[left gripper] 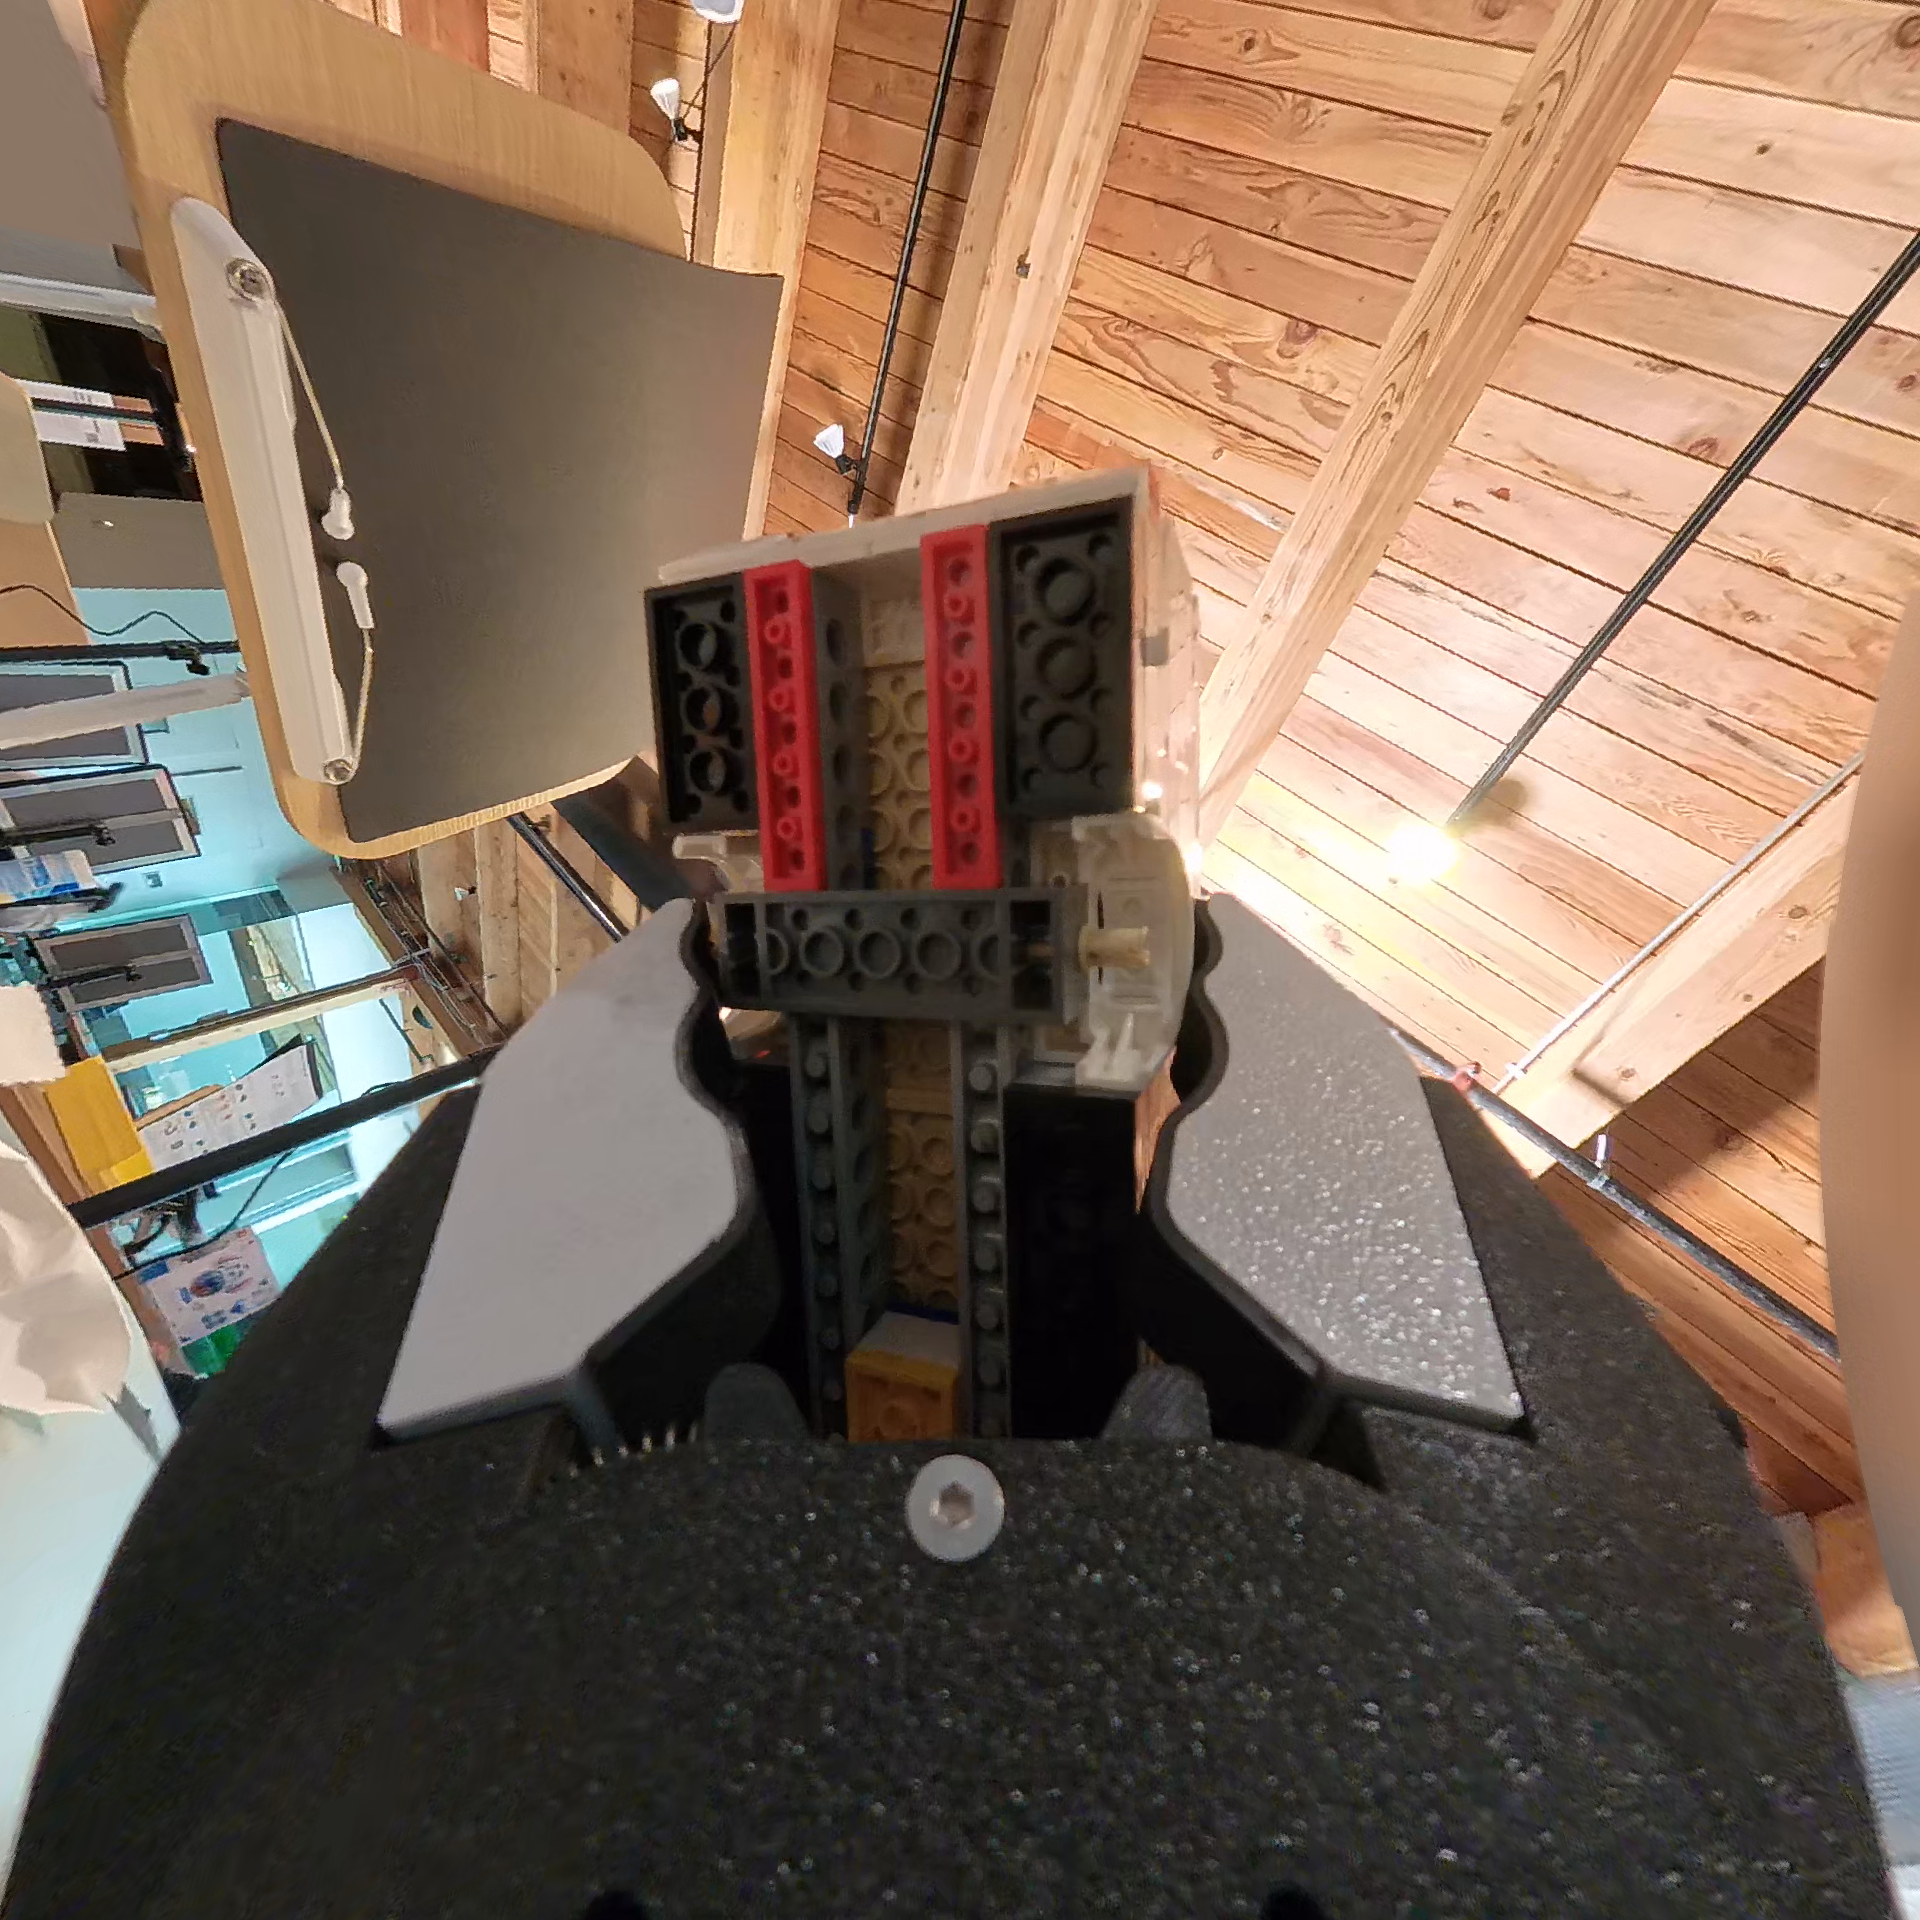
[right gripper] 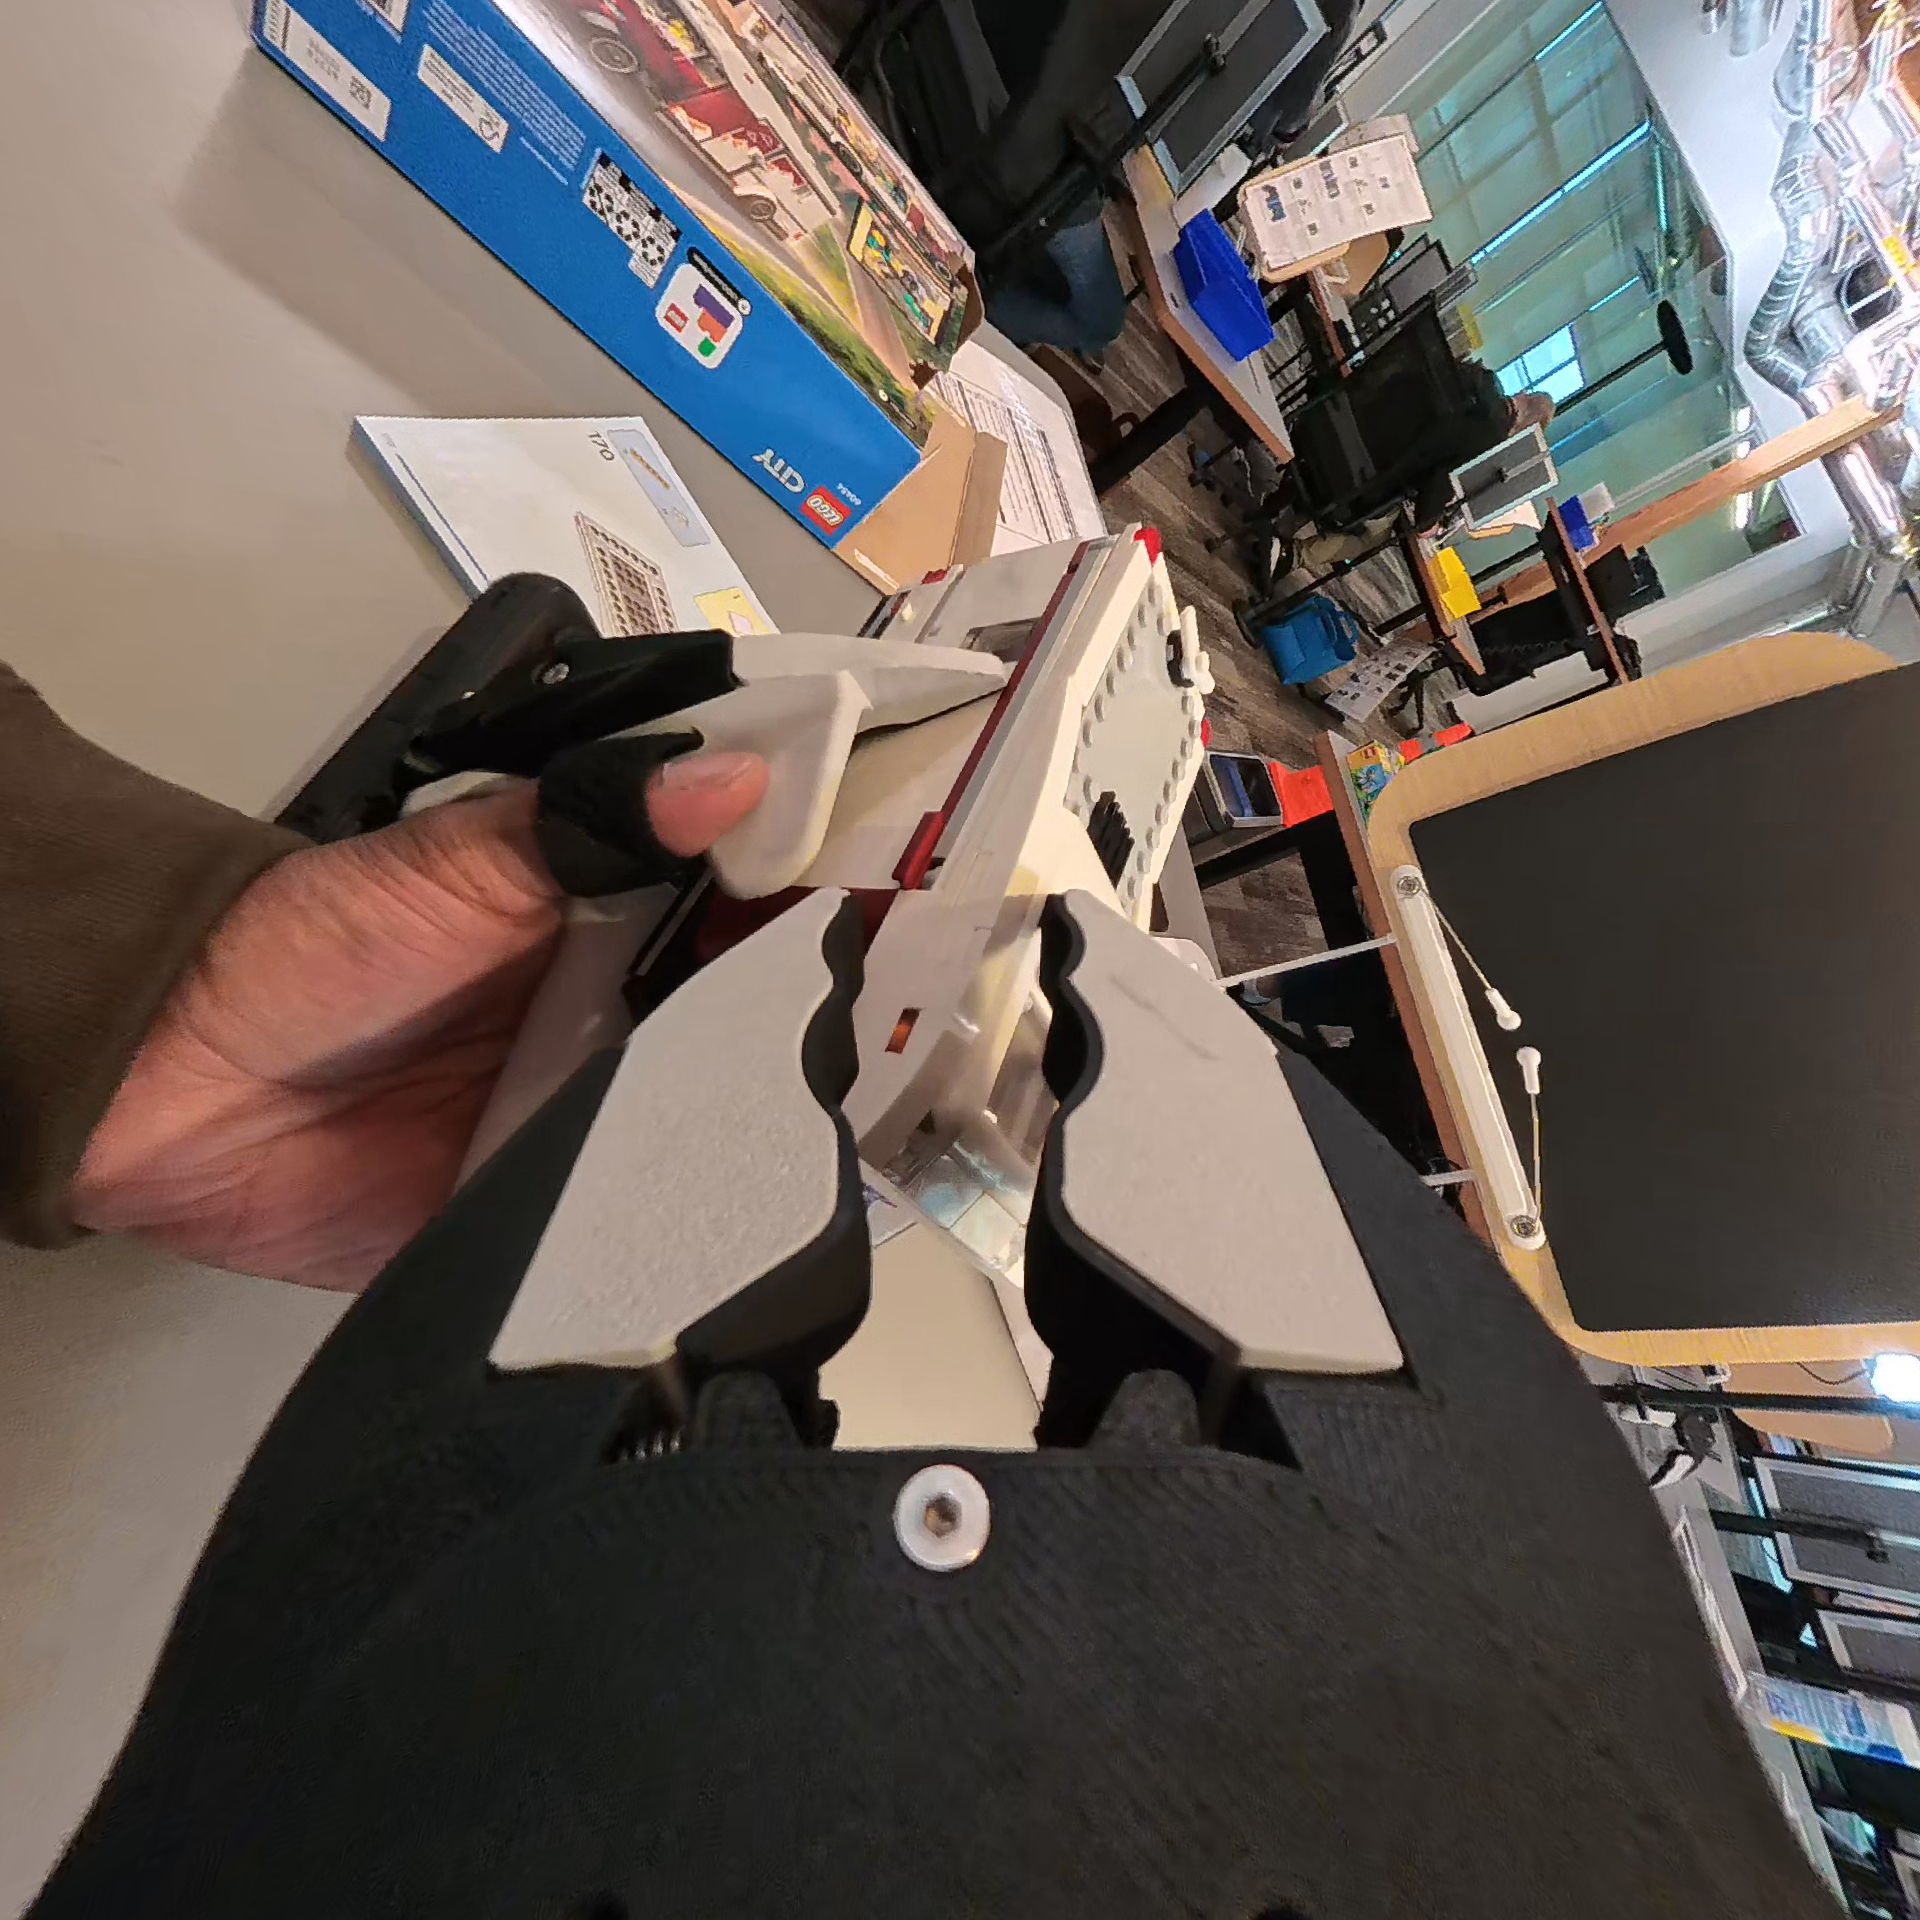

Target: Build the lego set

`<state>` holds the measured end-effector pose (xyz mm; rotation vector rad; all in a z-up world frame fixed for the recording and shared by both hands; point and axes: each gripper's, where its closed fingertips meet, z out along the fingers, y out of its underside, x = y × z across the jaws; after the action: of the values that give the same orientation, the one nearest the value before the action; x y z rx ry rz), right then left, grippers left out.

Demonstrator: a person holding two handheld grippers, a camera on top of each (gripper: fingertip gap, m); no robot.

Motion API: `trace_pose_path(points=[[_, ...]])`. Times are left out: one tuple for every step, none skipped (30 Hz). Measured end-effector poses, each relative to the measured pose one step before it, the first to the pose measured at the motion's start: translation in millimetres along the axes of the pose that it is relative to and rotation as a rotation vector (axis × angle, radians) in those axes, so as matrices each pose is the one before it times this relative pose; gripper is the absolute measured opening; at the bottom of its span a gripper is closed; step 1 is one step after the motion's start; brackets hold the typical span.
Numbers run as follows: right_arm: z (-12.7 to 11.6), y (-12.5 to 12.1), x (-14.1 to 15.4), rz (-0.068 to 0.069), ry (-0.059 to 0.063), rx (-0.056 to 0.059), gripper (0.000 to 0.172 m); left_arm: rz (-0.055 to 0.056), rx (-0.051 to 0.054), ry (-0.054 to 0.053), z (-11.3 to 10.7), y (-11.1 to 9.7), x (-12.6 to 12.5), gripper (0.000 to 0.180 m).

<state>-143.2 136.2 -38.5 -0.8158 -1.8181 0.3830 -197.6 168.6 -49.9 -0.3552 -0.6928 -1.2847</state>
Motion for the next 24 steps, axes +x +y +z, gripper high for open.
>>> trace_pose_path(points=[[0.15,-1.25,-0.27,0.0028,0.0030,0.0035,0.034,-0.0113,-0.0060,0.0092,0.46,-0.15,0.53,0.085],[0.22,-1.16,-0.13,-0.0087,0.0070,0.0052,0.034,-0.0129,-0.0101,0.0023,0.88,-0.08,-0.08,0.085],[-0.58,-1.53,-0.14,-0.0220,0.0056,0.0082,0.035,-0.0143,-0.0135,0.0082,1.20,0.35,0.88,0.085],[-1.86,-2.23,0.05,-0.0191,-0.0002,0.0135,0.035,-0.0091,-0.0165,0.0167,1.61,0.99,2.48,0.085],[-3.07,-3.26,0.98,-0.0087,0.0005,0.0183,0.035,-0.0036,-0.0169,0.0154,2.15,1.47,2.82,0.085],[-4.29,-4.01,2.37,0.0063,0.0045,0.0247,0.035,-0.0065,-0.0186,0.0196,2.04,1.39,2.86,0.085],[-5.17,-3.81,2.71,0.0279,-0.0043,0.0252,0.037,-0.0157,-0.0202,0.0245,1.65,0.98,2.46,0.085],[-5.27,-2.50,2.94,0.0496,-0.0133,0.0212,0.040,-0.0205,-0.0178,0.0208,1.01,-0.09,1.17,0.085],[-4.96,-0.82,3.64,0.0630,-0.0134,0.0171,0.040,-0.0119,-0.0131,0.0134,0.24,-0.75,0.25,0.085],[-4.28,0.83,3.03,0.0679,-0.0191,0.0104,0.042,-0.0012,-0.0084,0.0079,-0.01,-1.30,0.00,0.085],[-3.57,2.44,3.41,0.0700,-0.0161,0.0025,0.042,-0.0091,-0.0066,0.0129,-0.18,-1.46,0.48,0.085],[-2.61,4.09,4.58,0.0731,-0.0102,-0.0061,0.042,-0.0195,-0.0045,0.0161,-0.18,-1.54,0.80,0.085],[-1.75,4.59,3.99,0.0769,-0.0159,-0.0080,0.041,-0.0208,-0.0076,0.0162,-0.26,-0.89,0.96,0.085],[-1.22,3.19,2.05,0.0799,-0.0305,0.0007,0.041,-0.0194,-0.0106,0.0151,-0.26,-0.21,1.04,0.085],[-0.64,2.16,0.96,0.0867,-0.0380,0.0059,0.041,-0.0168,-0.0104,0.0124,-0.39,0.22,0.83,0.085],[0.08,1.25,0.26,0.0904,-0.0435,0.0088,0.041,-0.0159,-0.0123,0.0111,-0.30,1.06,0.87,0.085],[0.88,0.41,-1.05,0.0904,-0.0504,0.0141,0.041,-0.0188,-0.0170,0.0114,-0.30,1.94,0.74,0.085],[1.63,1.16,-1.81,0.0896,-0.0517,0.0119,0.040,-0.0172,-0.0177,0.0102,-0.20,2.21,0.76,0.085],[2.48,2.31,-2.24,0.0797,-0.0507,0.0030,0.037,-0.0159,-0.0176,0.0083,0.05,2.58,0.72,0.085],[2.49,3.34,-2.21,0.0629,-0.0447,-0.0039,0.036,-0.0176,-0.0223,0.0093,-0.08,2.85,0.99,0.085],[2.08,3.65,-0.58,0.0481,-0.0263,-0.0041,0.035,-0.0149,-0.0229,0.0078,-0.10,2.95,1.26,0.085],[1.50,3.38,0.16,0.0354,-0.0131,-0.0005,0.035,-0.0122,-0.0214,0.0057,-0.13,2.72,1.59,0.085],[0.91,3.46,-0.35,0.0270,-0.0111,0.0007,0.035,-0.0103,-0.0198,0.0059,-0.36,2.51,2.31,0.085],[0.78,3.81,-0.95,0.0245,-0.0106,-0.0003,0.035,-0.0092,-0.0164,0.0055,-0.60,2.21,2.82,0.085]])
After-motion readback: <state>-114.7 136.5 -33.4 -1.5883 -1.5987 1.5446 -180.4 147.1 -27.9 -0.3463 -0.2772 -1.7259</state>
